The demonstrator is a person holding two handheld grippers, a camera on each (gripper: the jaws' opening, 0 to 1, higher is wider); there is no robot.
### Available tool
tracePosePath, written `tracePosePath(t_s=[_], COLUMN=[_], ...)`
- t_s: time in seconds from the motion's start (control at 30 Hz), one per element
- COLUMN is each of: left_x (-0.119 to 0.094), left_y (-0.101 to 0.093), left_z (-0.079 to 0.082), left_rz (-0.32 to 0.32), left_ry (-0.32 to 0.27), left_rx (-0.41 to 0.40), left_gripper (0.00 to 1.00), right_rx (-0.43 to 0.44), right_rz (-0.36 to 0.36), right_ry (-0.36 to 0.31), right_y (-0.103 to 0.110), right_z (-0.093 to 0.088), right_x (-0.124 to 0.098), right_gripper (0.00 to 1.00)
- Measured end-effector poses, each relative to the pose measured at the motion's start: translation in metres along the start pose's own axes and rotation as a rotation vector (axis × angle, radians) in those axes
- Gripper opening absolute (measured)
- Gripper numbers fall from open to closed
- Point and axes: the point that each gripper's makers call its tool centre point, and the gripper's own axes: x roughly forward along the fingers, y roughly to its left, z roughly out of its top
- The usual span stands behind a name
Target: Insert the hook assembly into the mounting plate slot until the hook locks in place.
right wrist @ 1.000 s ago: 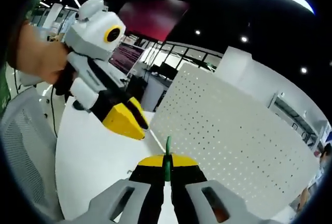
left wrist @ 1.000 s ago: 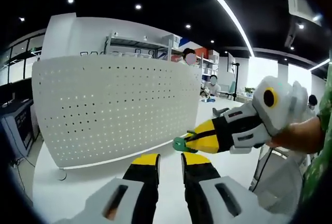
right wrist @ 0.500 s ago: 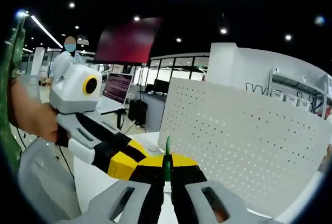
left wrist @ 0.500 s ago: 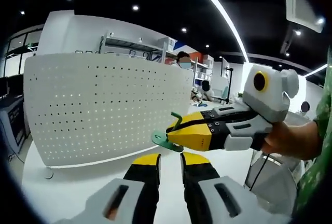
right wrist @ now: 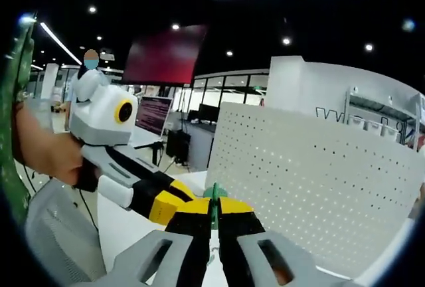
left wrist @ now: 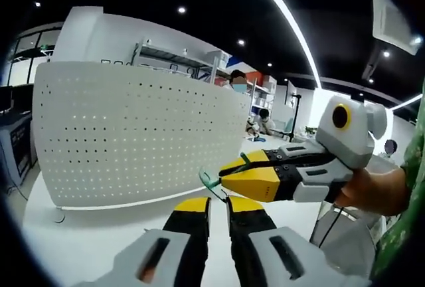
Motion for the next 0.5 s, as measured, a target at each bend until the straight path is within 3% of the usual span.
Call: tracePosePath(t_s=[0.5], left_x=[0.0009], left_y=[0.0028], left_z=[0.0071], left_rz=[0.012], left_ry=[-0.015], left_rx=[0.113], left_gripper=[0.04], right_rx=[0.02], right_rz=[0.008], right_ry=[0.013], right_y=[-0.0002], right_z=[-0.0034], right_x=[0.0012], right_gripper=[0.01])
